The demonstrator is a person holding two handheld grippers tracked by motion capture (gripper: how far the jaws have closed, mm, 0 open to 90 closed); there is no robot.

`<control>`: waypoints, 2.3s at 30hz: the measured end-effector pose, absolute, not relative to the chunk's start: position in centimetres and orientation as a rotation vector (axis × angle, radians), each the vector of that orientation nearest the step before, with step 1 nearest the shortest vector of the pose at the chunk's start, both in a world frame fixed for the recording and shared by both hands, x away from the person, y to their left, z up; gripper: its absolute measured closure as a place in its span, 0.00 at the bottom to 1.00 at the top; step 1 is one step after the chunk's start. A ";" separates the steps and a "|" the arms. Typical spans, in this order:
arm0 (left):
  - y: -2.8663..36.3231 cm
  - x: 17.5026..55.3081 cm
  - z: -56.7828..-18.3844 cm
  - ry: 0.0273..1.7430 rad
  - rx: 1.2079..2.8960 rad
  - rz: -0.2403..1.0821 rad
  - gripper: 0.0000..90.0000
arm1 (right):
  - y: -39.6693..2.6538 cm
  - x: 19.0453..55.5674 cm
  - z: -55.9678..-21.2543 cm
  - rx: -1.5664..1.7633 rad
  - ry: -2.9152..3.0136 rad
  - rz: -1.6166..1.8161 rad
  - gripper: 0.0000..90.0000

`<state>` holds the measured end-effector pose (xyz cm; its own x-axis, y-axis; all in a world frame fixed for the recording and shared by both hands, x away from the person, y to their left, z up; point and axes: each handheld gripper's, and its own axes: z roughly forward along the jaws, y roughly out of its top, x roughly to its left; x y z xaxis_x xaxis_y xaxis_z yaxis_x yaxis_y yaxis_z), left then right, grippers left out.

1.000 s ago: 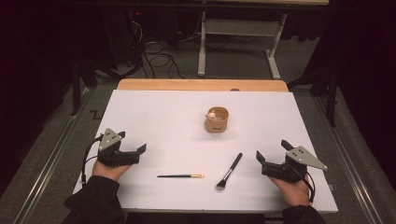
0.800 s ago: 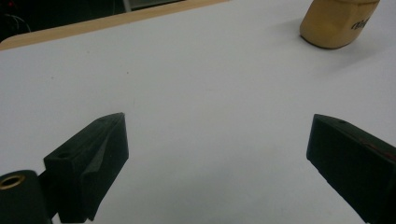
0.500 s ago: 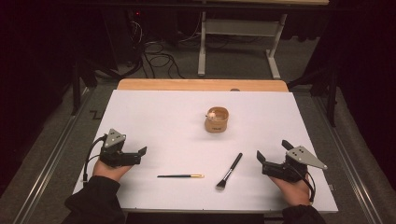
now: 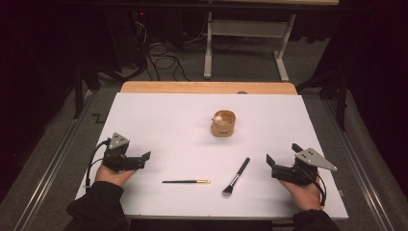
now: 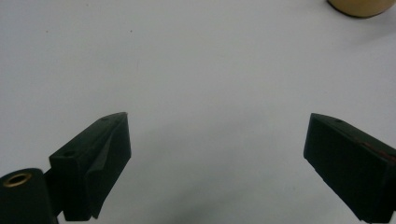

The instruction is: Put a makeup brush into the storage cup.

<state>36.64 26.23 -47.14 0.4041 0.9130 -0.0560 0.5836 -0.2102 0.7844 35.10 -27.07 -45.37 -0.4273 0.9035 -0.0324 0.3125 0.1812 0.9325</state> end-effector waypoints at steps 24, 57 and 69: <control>25.6 37.5 -45.8 1.376 2.068 0.318 0.12 | -26.9 34.9 -45.7 1.086 1.912 1.226 0.01; 24.6 38.4 -45.1 1.444 2.346 0.085 0.01 | -26.2 34.9 -46.1 1.078 1.950 1.225 0.01; 24.1 38.3 -44.7 1.431 2.407 0.020 0.08 | -26.0 34.9 -46.2 1.074 1.962 1.222 0.01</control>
